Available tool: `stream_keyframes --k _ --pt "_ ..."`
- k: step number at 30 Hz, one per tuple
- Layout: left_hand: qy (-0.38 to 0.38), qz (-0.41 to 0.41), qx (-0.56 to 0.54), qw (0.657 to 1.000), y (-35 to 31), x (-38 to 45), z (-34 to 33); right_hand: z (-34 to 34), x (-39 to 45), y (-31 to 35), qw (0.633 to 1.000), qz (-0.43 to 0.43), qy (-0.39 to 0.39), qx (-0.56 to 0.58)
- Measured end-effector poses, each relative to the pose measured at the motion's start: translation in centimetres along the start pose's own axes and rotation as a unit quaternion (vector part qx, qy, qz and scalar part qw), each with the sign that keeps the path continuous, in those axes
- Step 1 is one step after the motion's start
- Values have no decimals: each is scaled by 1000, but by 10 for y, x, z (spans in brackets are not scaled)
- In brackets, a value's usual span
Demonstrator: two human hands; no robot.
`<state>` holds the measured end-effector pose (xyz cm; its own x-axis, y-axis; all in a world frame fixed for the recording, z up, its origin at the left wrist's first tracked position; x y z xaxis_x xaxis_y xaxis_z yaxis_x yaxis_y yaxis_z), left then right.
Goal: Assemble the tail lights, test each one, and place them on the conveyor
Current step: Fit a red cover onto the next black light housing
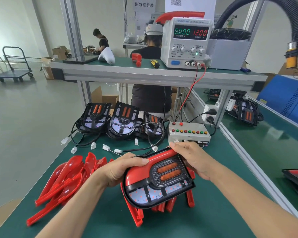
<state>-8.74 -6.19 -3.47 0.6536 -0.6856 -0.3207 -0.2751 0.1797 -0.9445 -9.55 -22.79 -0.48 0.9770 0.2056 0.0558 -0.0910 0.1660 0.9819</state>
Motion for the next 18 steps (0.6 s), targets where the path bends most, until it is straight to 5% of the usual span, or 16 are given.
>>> stream_keyframes --k 8,14,18 --pt "-28 4 19 999 -2 4 3 11 -1 -2 1000 6 -27 8" --pt "-120 -49 -97 987 -5 0 18 27 -1 -8 994 15 -100 34" --pt "-255 -96 -137 952 -7 -14 34 38 -2 -13 985 12 -152 76"
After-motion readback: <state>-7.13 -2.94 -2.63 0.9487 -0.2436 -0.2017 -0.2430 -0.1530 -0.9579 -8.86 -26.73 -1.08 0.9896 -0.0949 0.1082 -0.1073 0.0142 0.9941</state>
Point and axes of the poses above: each hand's wrist, its own x-axis towards the middle knuckle, its own z-axis out of the back of the hand, y = z × x, the point moved 10 cm from there along x, towards the middle knuckle, and after that the axes turned 8 degrees about z, right-handed, at the moved point
